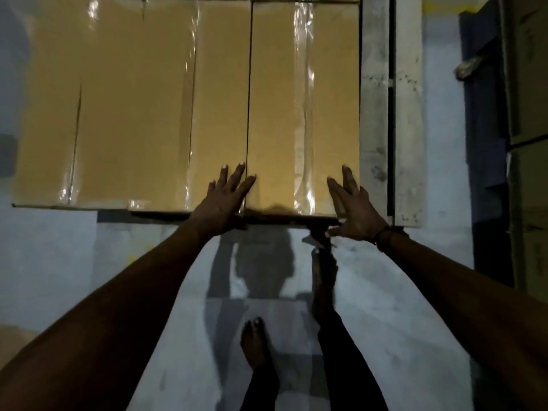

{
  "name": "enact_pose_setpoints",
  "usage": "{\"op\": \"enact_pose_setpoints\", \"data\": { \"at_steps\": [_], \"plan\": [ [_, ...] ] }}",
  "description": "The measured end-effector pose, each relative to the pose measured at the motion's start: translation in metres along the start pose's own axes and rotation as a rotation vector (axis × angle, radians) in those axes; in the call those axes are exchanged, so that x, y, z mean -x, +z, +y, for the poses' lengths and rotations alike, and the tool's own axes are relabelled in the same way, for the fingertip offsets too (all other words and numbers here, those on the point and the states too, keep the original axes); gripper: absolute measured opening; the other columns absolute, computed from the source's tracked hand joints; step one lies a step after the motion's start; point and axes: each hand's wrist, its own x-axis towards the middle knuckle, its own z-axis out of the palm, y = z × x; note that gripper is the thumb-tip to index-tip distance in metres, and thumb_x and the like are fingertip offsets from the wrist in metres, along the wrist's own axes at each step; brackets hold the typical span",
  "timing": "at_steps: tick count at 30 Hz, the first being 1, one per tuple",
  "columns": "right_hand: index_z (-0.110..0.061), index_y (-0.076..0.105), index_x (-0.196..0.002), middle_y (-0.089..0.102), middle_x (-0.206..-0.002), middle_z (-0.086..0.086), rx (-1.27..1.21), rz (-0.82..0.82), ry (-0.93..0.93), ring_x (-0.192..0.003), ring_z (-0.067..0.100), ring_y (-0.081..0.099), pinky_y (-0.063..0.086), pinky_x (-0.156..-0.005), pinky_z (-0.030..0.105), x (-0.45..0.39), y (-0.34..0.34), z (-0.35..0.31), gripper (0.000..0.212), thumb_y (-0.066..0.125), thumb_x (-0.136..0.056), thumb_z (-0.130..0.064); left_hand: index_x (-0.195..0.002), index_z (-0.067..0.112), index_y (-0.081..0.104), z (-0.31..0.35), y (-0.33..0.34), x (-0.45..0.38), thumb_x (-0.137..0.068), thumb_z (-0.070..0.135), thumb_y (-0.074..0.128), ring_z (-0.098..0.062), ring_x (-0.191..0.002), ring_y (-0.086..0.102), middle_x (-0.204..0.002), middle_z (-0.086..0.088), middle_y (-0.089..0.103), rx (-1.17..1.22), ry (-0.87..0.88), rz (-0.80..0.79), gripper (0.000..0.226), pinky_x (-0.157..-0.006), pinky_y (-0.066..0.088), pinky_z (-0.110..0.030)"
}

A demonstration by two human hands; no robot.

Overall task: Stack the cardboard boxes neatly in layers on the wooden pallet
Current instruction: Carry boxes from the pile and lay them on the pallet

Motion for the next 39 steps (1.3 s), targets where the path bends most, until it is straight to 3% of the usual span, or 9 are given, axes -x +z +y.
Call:
{"op": "enact_pose_setpoints", "data": {
  "at_steps": [5, 10, 15, 18, 23, 26, 29, 34, 39],
  "plan": [
    [-0.013, 0.024, -0.162, -0.007, -0.169, 0.022, 0.022, 0.125, -0.079, -0.156, 0.041, 0.007, 0.029, -0.116, 0.064, -0.005, 0.011, 0.011, 0.1, 0.084, -0.082, -0.026, -0.165, 0.021, 0.002, 0.005, 0.013, 0.002, -0.091, 0.013, 0.072, -0.041, -0.154, -0.018, -0.171, -0.002, -0.015, -0.013, 0.017, 0.136, 0.102, -0.122, 0.004, -0.064],
    [-0.015, 0.027, -0.162, -0.006, -0.17, 0.018, 0.037, 0.125, -0.082, -0.156, 0.039, 0.009, 0.033, -0.116, 0.06, -0.009, 0.012, 0.02, 0.102, 0.088, -0.08, -0.025, -0.165, 0.021, 0.004, 0.0, 0.021, -0.005, -0.092, 0.019, 0.073, -0.043, -0.155, -0.011, -0.172, -0.001, -0.009, -0.072, 0.017, 0.164, 0.1, -0.121, 0.01, -0.064],
    [-0.013, 0.024, -0.162, -0.01, -0.169, 0.019, 0.048, 0.091, -0.086, -0.156, 0.04, 0.007, 0.033, -0.115, 0.063, -0.011, 0.012, 0.023, 0.103, 0.087, -0.081, -0.021, -0.165, 0.022, 0.004, 0.005, 0.021, -0.009, -0.094, 0.009, 0.071, -0.043, -0.155, -0.009, -0.172, 0.0, -0.007, -0.112, -0.038, 0.152, 0.098, -0.121, 0.012, -0.065],
    [-0.014, 0.021, -0.163, -0.011, -0.169, 0.02, 0.074, 0.029, -0.046, -0.156, 0.04, 0.006, 0.03, -0.119, 0.058, -0.012, 0.005, 0.016, 0.107, 0.088, -0.08, -0.024, -0.165, 0.02, 0.007, 0.017, 0.01, -0.006, -0.089, 0.018, 0.078, -0.043, -0.155, -0.007, -0.172, 0.0, -0.004, -0.08, -0.077, 0.101, 0.104, -0.121, 0.015, -0.065],
    [-0.015, 0.026, -0.161, -0.001, -0.17, 0.02, 0.053, 0.058, 0.039, -0.15, 0.04, 0.029, 0.035, -0.117, 0.051, 0.01, -0.034, -0.028, 0.1, 0.085, -0.082, -0.029, -0.162, 0.014, 0.021, 0.043, -0.026, 0.017, -0.077, 0.03, 0.089, -0.039, -0.156, 0.01, -0.172, -0.008, 0.009, 0.076, -0.114, -0.009, 0.11, -0.122, 0.025, -0.059],
    [-0.015, 0.032, -0.16, 0.005, -0.171, 0.014, -0.093, 0.126, 0.09, -0.143, 0.037, 0.04, 0.037, -0.116, 0.041, 0.04, -0.073, -0.068, 0.09, 0.082, -0.086, -0.029, -0.157, 0.011, 0.035, 0.079, -0.052, 0.058, -0.084, 0.033, 0.084, -0.03, -0.148, 0.034, -0.165, -0.011, 0.031, 0.271, -0.189, 0.115, 0.091, -0.119, 0.033, -0.042],
    [-0.015, 0.035, -0.158, 0.012, -0.17, 0.014, -0.21, 0.176, 0.086, -0.152, 0.032, 0.029, 0.032, -0.12, 0.042, 0.079, -0.118, -0.108, 0.081, 0.077, -0.091, -0.03, -0.15, 0.01, 0.046, 0.122, -0.088, 0.114, -0.092, 0.03, 0.076, -0.024, -0.129, 0.056, -0.149, -0.011, 0.053, 0.531, -0.272, 0.288, 0.068, -0.097, 0.04, -0.023],
    [-0.019, 0.041, -0.155, 0.026, -0.167, 0.011, -0.315, 0.211, 0.095, -0.154, 0.024, 0.025, 0.022, -0.121, 0.034, 0.157, -0.194, -0.176, 0.073, 0.076, -0.092, -0.032, -0.141, 0.009, 0.055, 0.174, -0.157, 0.219, -0.096, 0.025, 0.072, -0.016, -0.11, 0.063, -0.132, -0.009, 0.066, 0.772, -0.386, 0.494, 0.05, -0.079, 0.046, -0.009],
    [-0.02, 0.049, -0.15, 0.037, -0.163, 0.007, -0.399, 0.229, 0.053, -0.151, 0.023, 0.031, 0.029, -0.123, 0.043, 0.231, -0.251, -0.236, 0.066, 0.077, -0.092, -0.032, -0.135, 0.016, 0.059, 0.196, -0.216, 0.323, -0.095, 0.029, 0.074, -0.013, -0.107, 0.067, -0.124, -0.001, 0.07, 0.813, -0.447, 0.664, 0.045, -0.093, 0.053, -0.033]
  ]
}}
